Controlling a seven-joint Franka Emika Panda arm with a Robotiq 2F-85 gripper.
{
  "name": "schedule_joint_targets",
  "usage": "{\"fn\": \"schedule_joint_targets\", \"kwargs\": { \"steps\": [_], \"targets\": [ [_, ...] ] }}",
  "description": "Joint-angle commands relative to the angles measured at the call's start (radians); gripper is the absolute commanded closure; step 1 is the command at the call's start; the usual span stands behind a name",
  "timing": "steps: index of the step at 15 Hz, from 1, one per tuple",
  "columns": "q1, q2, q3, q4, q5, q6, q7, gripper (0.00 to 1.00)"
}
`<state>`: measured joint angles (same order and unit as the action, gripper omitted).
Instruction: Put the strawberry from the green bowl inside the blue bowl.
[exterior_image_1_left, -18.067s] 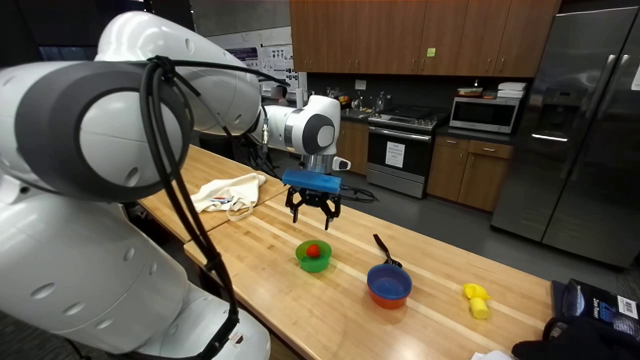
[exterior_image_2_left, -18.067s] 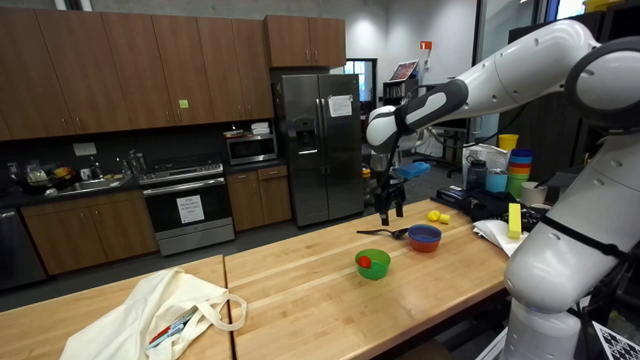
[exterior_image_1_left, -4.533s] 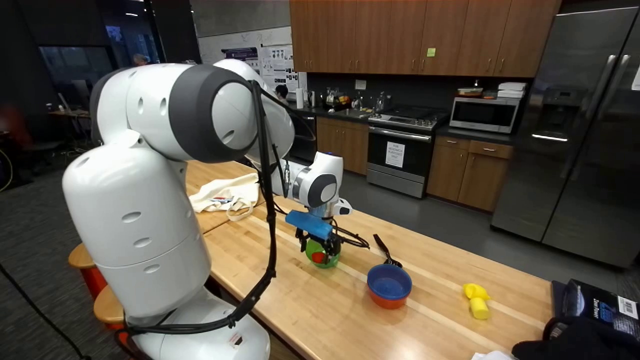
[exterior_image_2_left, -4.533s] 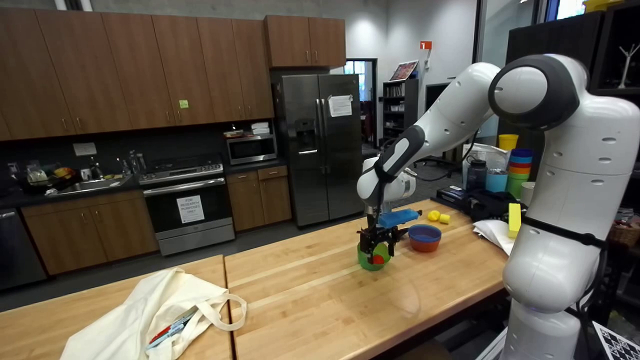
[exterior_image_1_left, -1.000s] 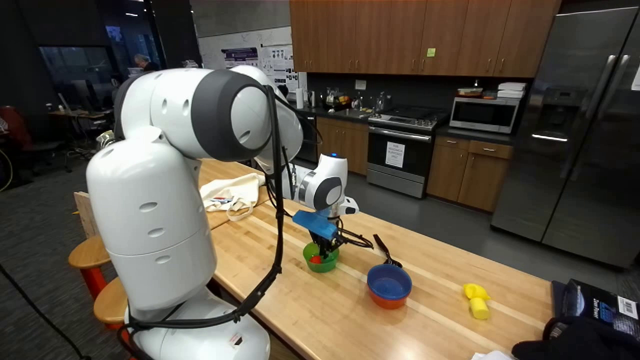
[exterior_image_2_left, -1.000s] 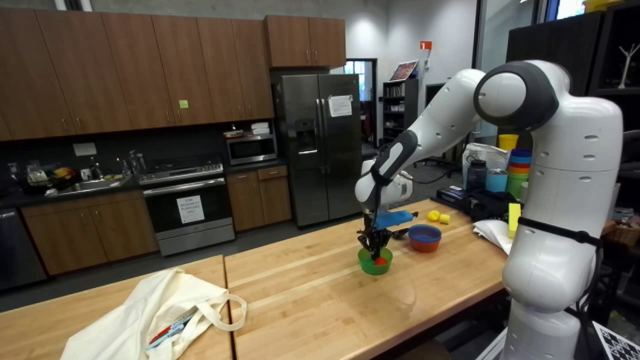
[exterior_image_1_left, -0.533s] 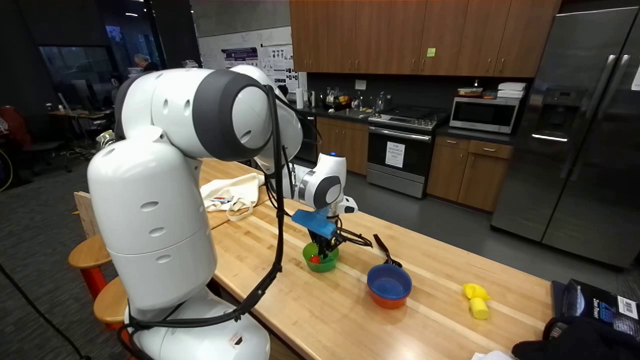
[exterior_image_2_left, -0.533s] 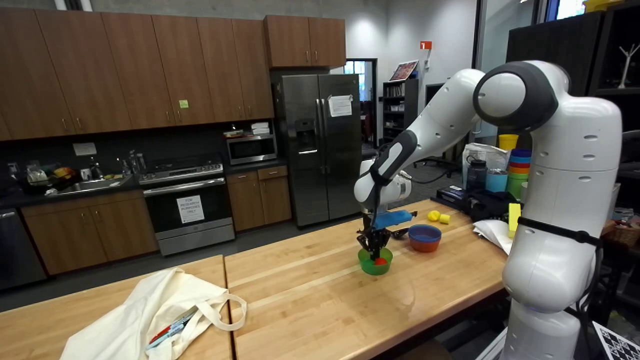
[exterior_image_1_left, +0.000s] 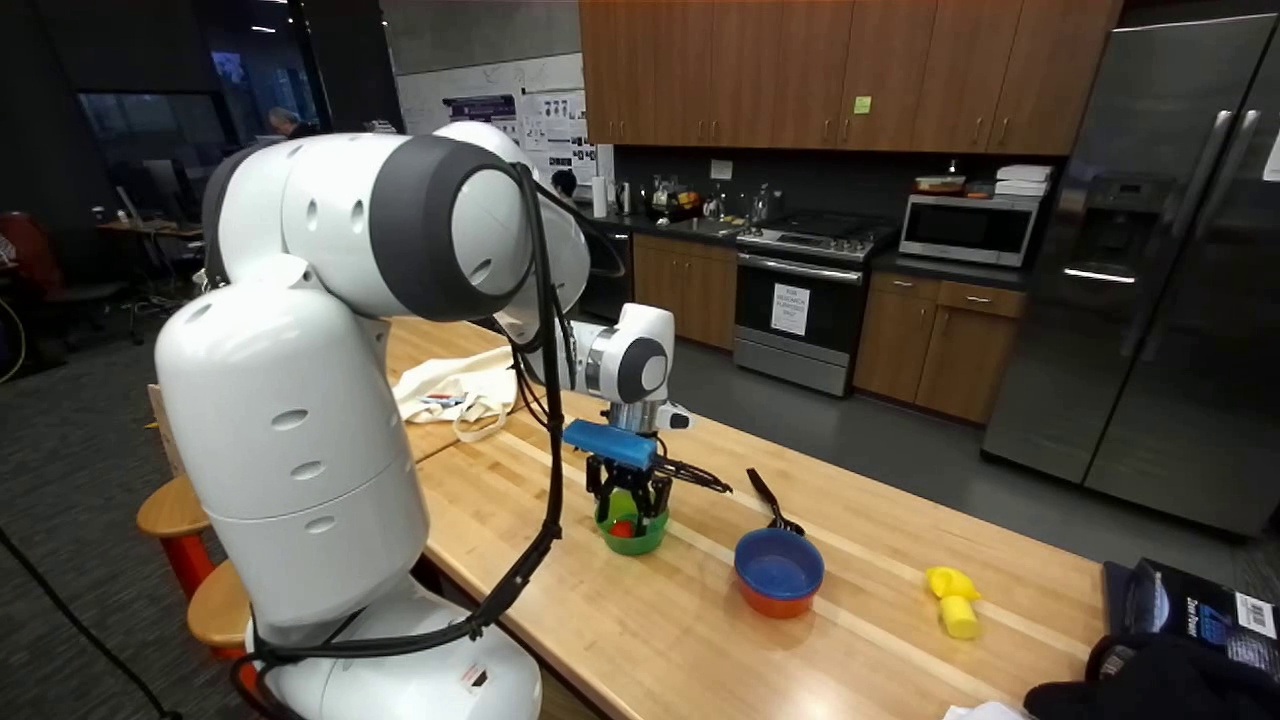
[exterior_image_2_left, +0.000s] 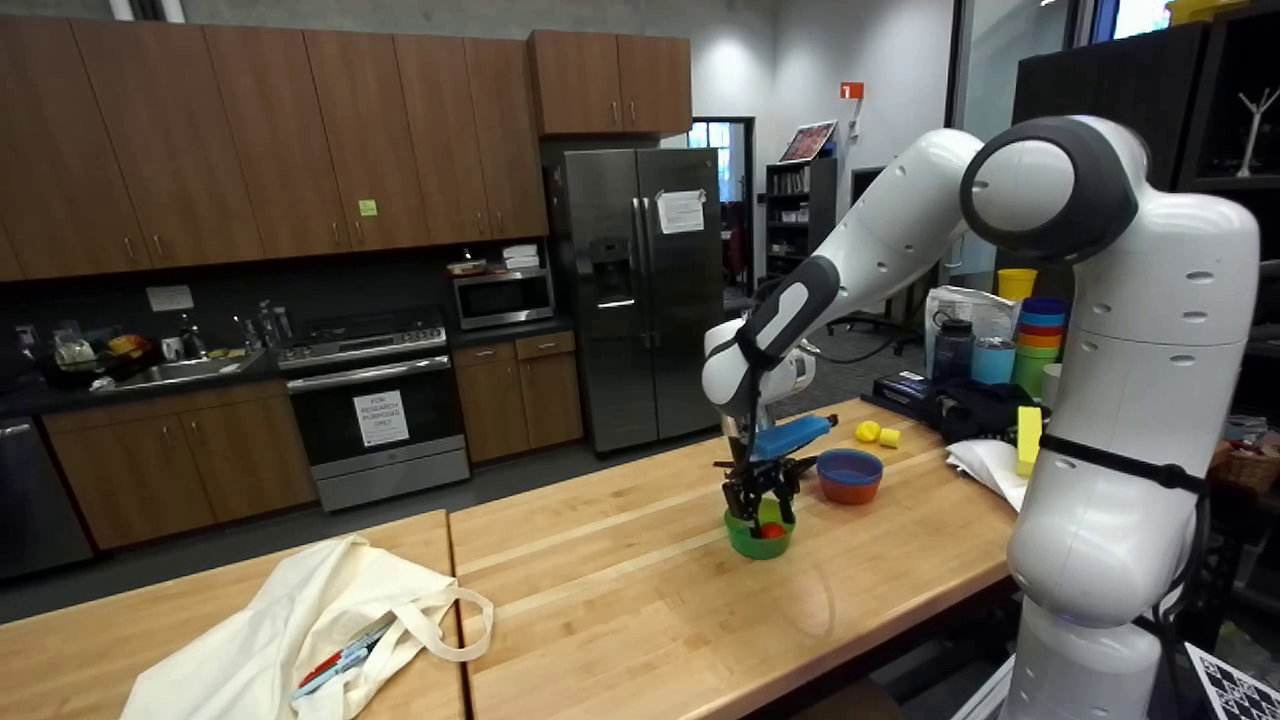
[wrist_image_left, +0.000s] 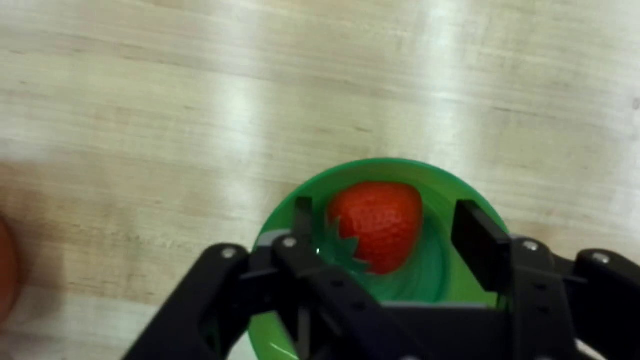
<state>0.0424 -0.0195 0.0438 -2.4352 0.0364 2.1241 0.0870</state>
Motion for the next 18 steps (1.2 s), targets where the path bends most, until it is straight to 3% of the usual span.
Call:
{"fn": "schedule_joint_targets", "kwargs": {
  "steps": [1,2,3,6,9,15,17,18],
  "targets": [
    [0.005,-0.046,0.007,-0.003,-0.03,-0.091,0.007,0.0],
    [0.004,-0.049,0.007,-0.001,-0.031,-0.106,0.002,0.18],
    [0.003,-0.049,0.006,0.001,-0.034,-0.118,0.001,0.18],
    [0.004,-0.04,0.008,0.004,-0.031,-0.122,0.002,0.06],
    [0.01,-0.039,0.013,0.004,-0.018,-0.107,0.001,0.0],
    [0.025,-0.034,0.03,0.025,0.007,-0.081,0.007,0.0],
    [0.025,-0.028,0.031,0.03,0.008,-0.068,0.01,0.14],
    [0.024,-0.027,0.029,0.031,0.007,-0.063,0.01,0.27]
  ]
}}
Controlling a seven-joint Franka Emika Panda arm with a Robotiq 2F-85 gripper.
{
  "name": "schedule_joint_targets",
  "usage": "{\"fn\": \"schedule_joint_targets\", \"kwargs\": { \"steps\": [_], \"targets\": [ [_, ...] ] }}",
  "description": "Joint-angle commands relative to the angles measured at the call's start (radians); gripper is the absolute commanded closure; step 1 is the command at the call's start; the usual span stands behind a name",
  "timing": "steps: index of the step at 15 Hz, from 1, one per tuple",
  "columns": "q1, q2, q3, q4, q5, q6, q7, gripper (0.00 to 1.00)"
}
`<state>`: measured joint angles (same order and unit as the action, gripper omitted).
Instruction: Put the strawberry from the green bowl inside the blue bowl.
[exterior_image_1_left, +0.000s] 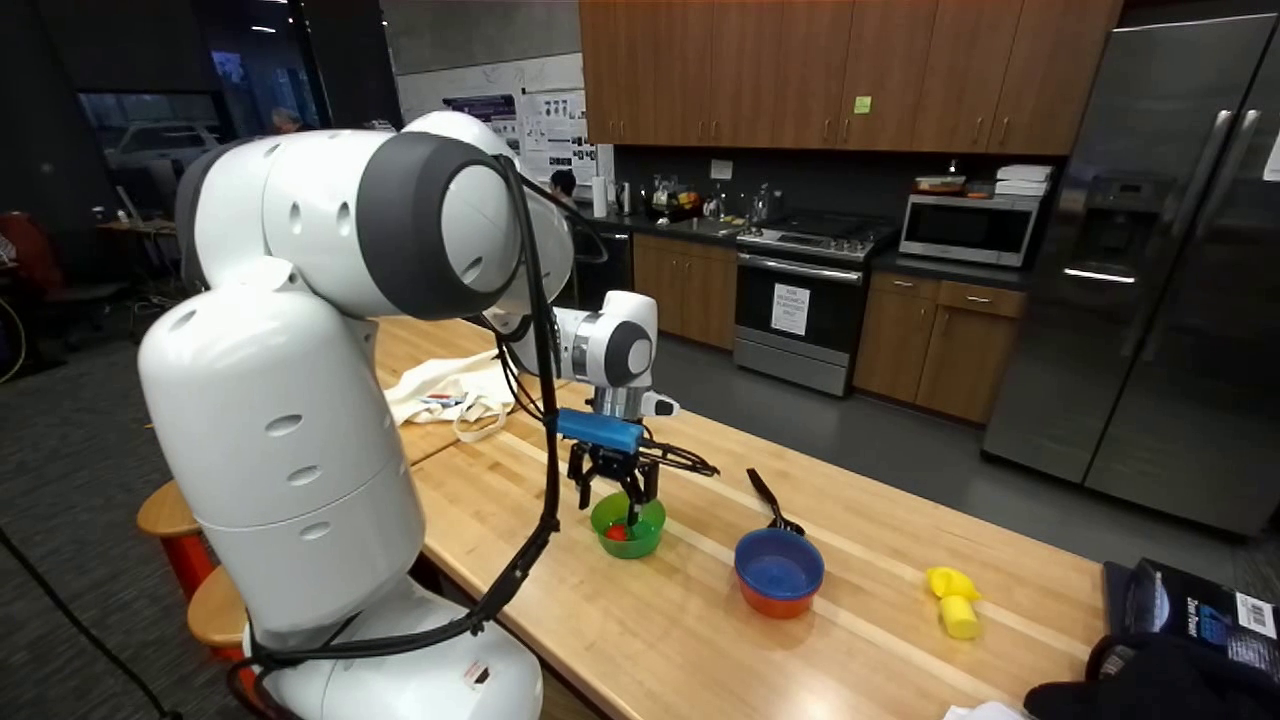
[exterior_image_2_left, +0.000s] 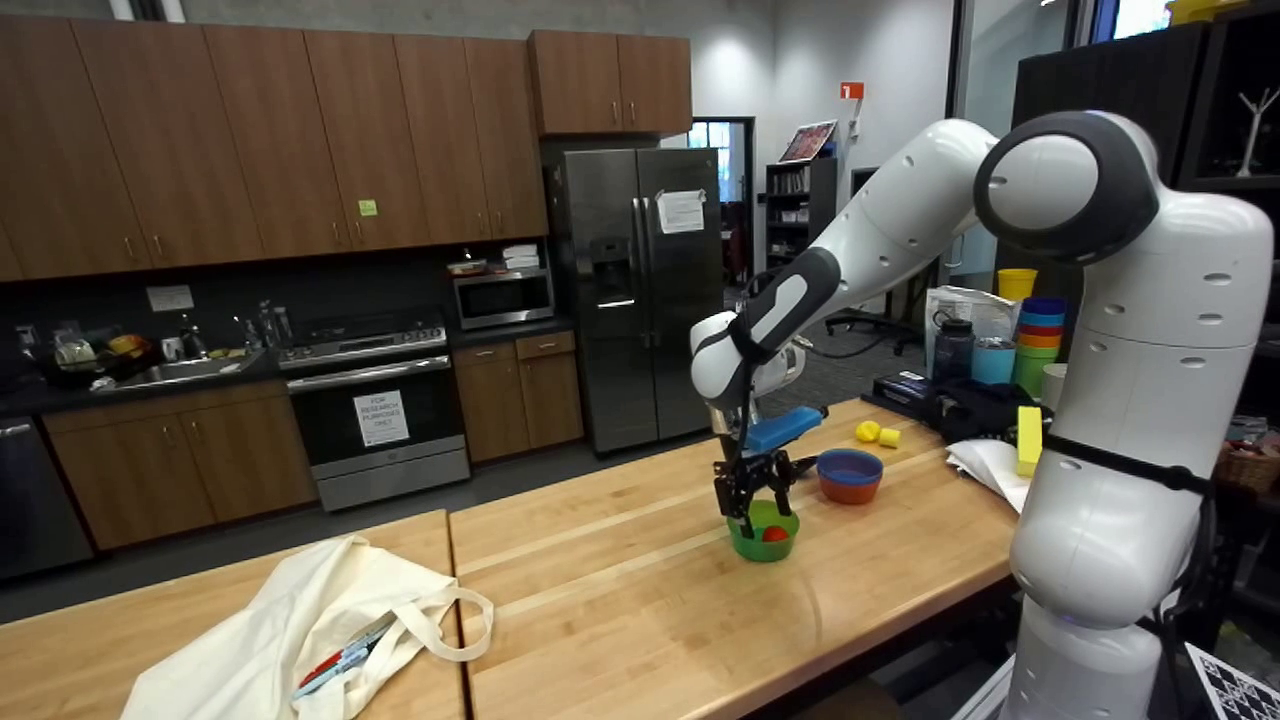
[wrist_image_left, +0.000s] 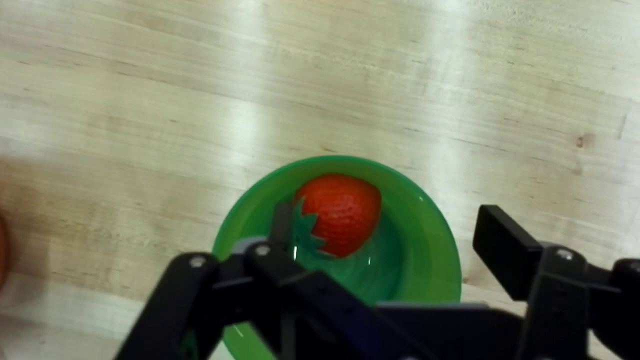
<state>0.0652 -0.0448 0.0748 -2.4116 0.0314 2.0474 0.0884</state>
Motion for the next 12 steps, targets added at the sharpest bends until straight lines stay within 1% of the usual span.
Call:
{"fn": "schedule_joint_targets", "kwargs": {
  "steps": [1,2,3,6,9,10,11,12],
  "targets": [
    [-0.001,0.0,-0.004,0.008,0.012,0.018,0.008,0.38],
    [-0.005,0.002,-0.008,0.007,0.012,0.023,0.008,0.45],
    [-0.008,0.003,-0.011,0.005,0.013,0.026,0.006,0.49],
    [-0.018,0.012,-0.021,0.006,0.011,0.036,0.007,0.55],
    [-0.024,0.026,-0.029,0.014,0.016,0.047,0.008,0.45],
    [-0.025,0.03,-0.03,0.016,0.016,0.051,0.009,0.45],
    [-0.024,0.032,-0.031,0.017,0.017,0.053,0.008,0.47],
    [-0.024,0.037,-0.032,0.019,0.016,0.056,0.009,0.45]
  ]
}}
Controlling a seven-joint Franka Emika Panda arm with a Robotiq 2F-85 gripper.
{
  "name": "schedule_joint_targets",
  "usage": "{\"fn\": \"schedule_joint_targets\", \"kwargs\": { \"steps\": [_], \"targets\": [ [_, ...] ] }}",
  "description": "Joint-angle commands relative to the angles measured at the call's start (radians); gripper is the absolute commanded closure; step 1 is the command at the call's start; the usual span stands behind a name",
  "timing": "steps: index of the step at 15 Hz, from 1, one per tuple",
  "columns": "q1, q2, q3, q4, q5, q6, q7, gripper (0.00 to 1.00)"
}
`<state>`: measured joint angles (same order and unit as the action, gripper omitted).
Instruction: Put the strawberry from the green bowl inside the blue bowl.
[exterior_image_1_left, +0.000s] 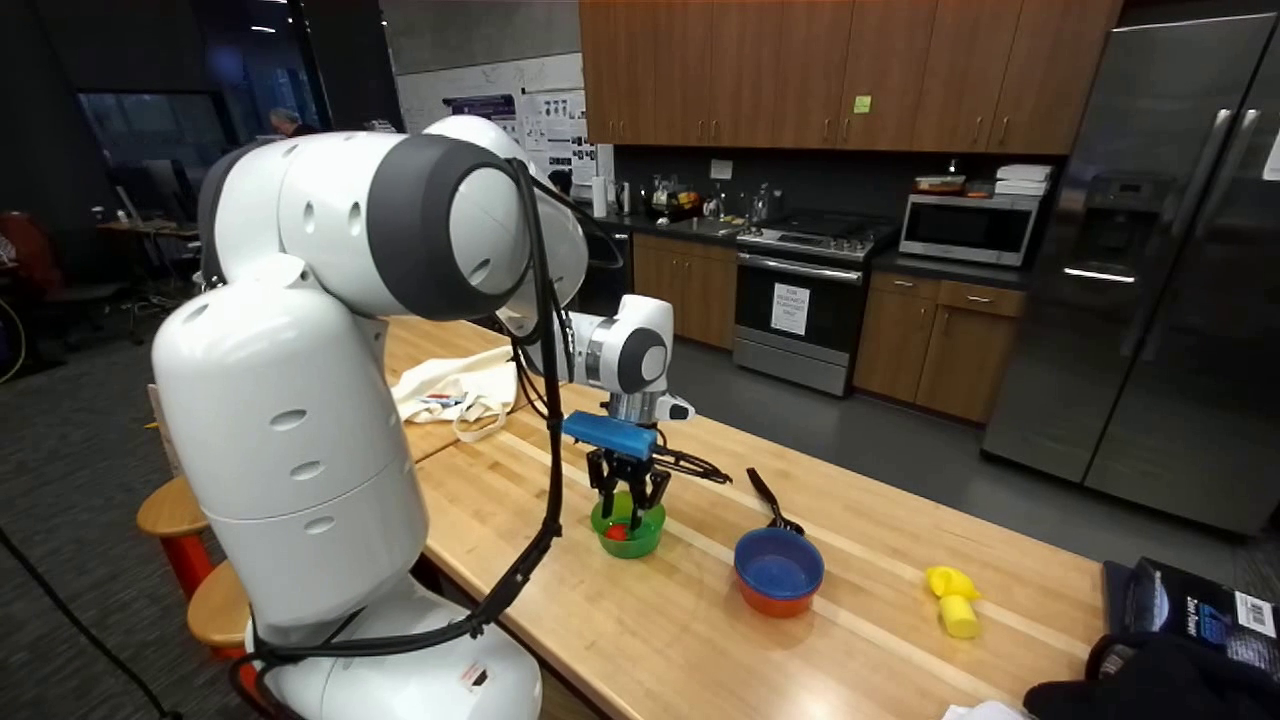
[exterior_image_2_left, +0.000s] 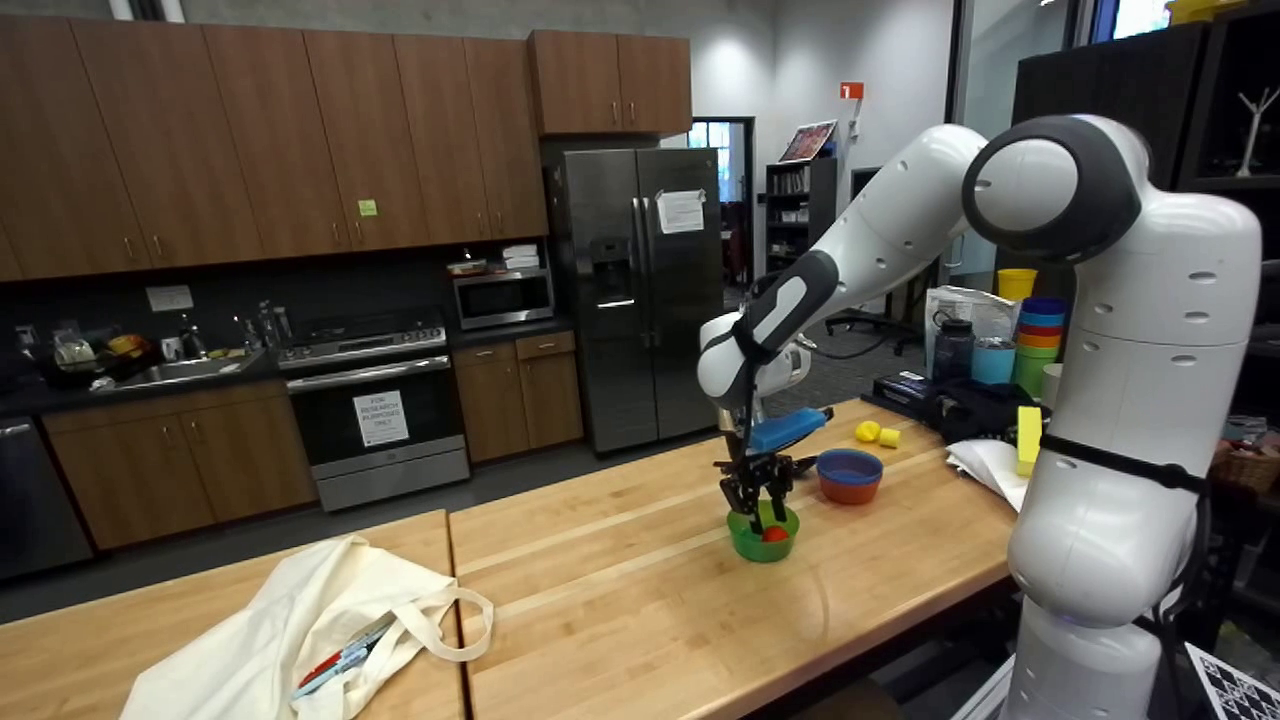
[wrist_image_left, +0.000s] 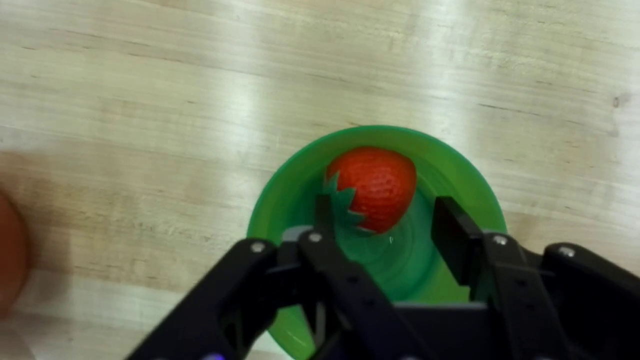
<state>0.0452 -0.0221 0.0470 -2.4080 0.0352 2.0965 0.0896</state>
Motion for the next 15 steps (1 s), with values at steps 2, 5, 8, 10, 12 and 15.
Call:
{"fn": "schedule_joint_targets", "kwargs": {
  "steps": [2,5,8,10,12,15],
  "targets": [
    [-0.002,0.023,-0.003,0.02,0.015,0.011,0.011,0.52],
    [-0.002,0.033,-0.003,0.026,0.016,0.016,0.012,0.53],
    [-0.003,0.043,-0.005,0.032,0.013,0.022,0.014,0.52],
    [-0.004,0.047,-0.006,0.032,0.012,0.024,0.017,0.46],
    [-0.006,0.051,-0.009,0.034,0.011,0.024,0.019,0.38],
    [-0.007,0.06,-0.011,0.038,0.009,0.024,0.025,0.33]
  ]
}}
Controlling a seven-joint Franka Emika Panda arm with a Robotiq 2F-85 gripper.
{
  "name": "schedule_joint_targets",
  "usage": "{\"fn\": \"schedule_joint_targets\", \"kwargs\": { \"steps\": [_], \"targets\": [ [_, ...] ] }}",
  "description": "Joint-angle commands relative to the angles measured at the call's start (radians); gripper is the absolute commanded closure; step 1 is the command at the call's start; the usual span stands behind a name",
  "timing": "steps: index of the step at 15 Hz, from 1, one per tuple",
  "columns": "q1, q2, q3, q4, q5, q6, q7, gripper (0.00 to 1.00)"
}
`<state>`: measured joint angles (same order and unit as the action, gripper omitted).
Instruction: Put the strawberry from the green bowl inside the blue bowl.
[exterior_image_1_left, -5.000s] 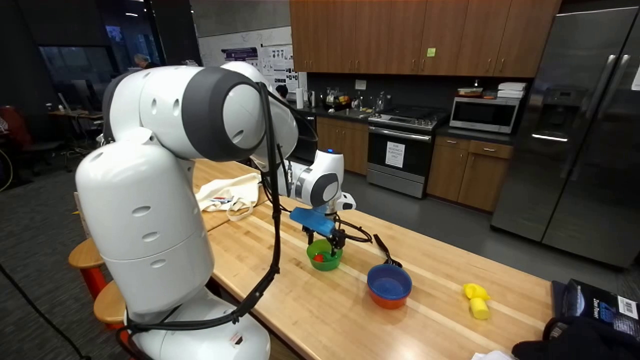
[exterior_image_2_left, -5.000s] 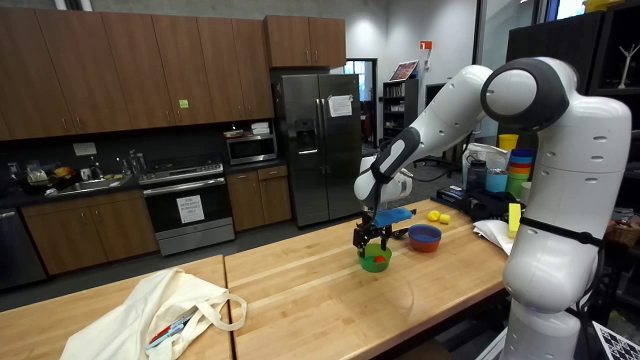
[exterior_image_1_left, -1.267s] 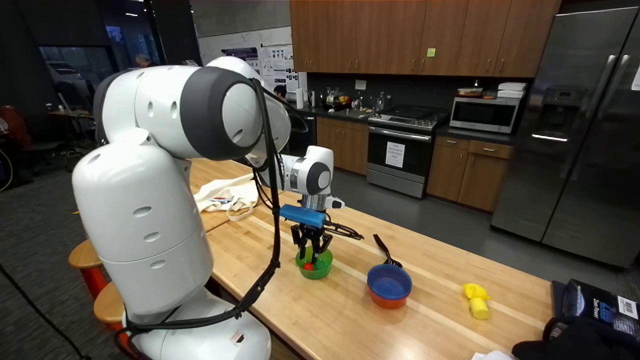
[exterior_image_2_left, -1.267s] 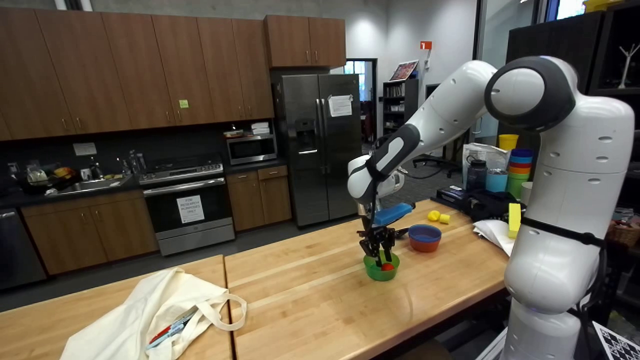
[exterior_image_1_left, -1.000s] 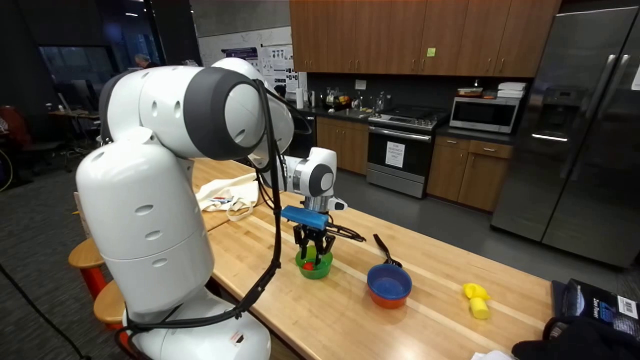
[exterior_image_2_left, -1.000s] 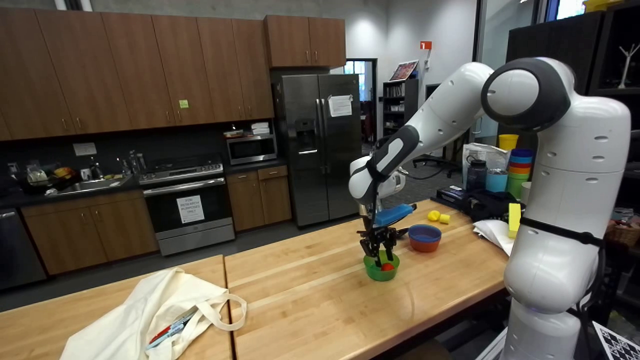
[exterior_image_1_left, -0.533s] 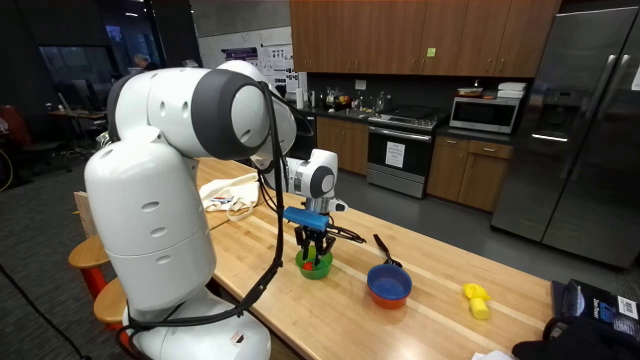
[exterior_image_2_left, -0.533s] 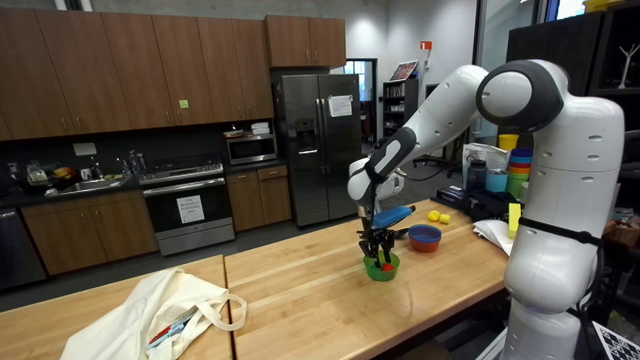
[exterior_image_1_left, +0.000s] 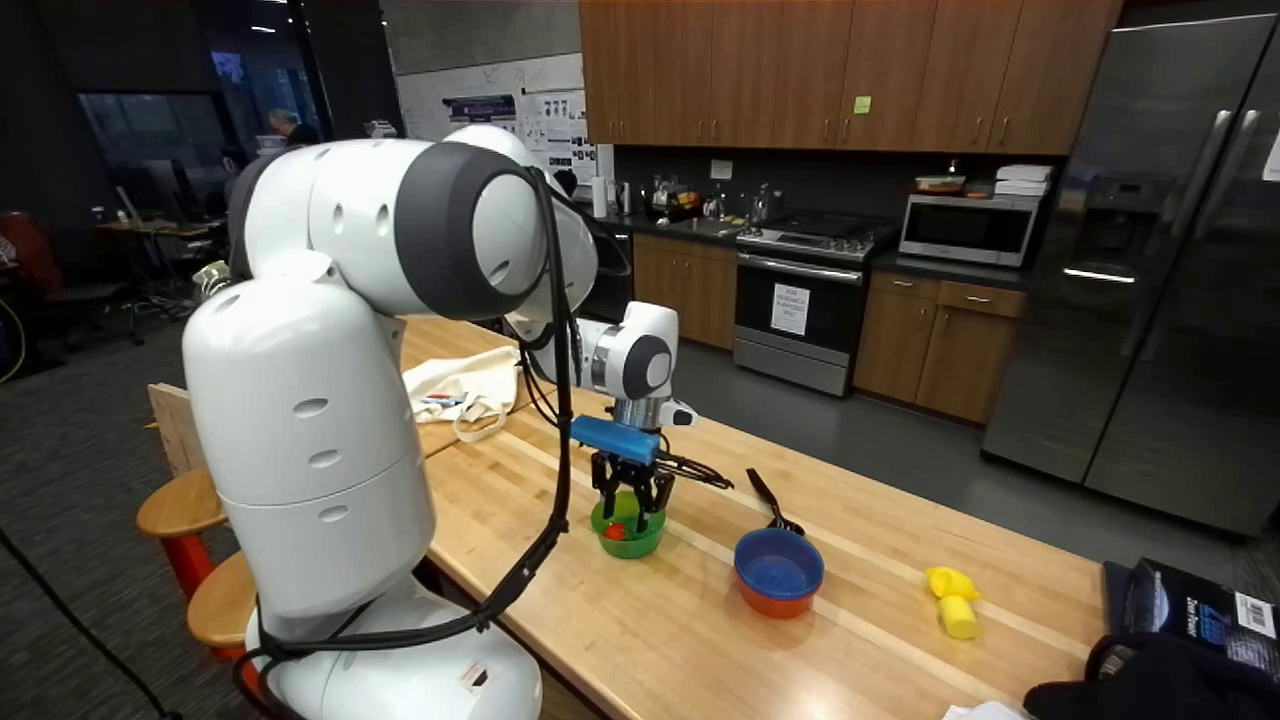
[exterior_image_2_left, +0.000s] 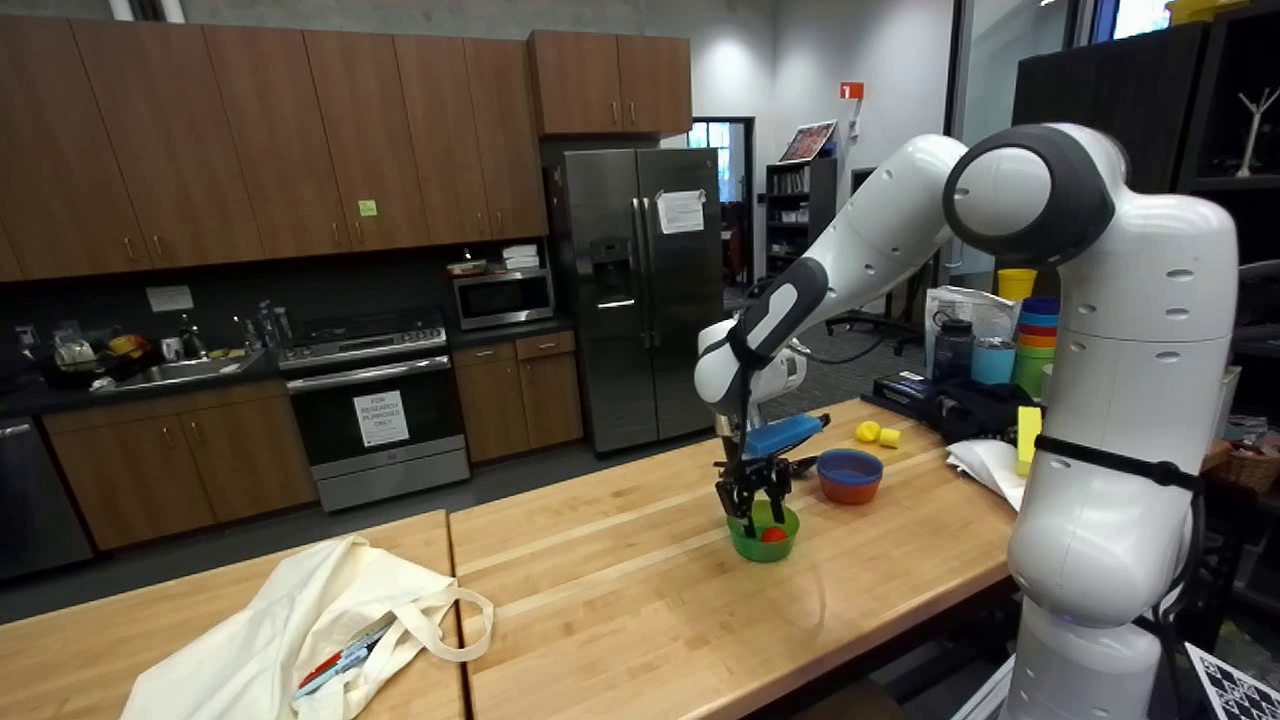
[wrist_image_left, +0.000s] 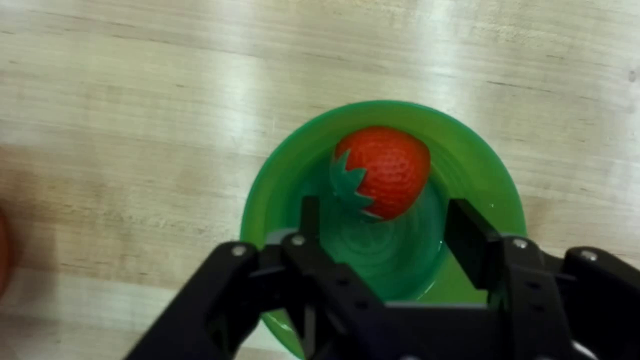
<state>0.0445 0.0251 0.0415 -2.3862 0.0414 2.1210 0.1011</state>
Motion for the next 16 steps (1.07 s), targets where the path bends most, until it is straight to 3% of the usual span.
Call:
{"fn": "schedule_joint_targets", "kwargs": {
  "steps": [1,5,7,8,13,16],
  "targets": [
    [-0.007,0.015,-0.006,0.017,0.001,-0.001,0.016,0.39],
    [-0.008,0.028,-0.009,0.021,-0.001,0.0,0.022,0.6],
    [-0.007,0.033,-0.009,0.023,-0.001,0.0,0.023,0.56],
    [-0.007,0.035,-0.01,0.024,-0.002,0.0,0.023,0.73],
    [-0.006,0.047,-0.01,0.028,-0.003,0.001,0.025,1.0],
    [-0.005,0.045,-0.009,0.033,-0.004,-0.004,0.025,1.0]
  ]
}}
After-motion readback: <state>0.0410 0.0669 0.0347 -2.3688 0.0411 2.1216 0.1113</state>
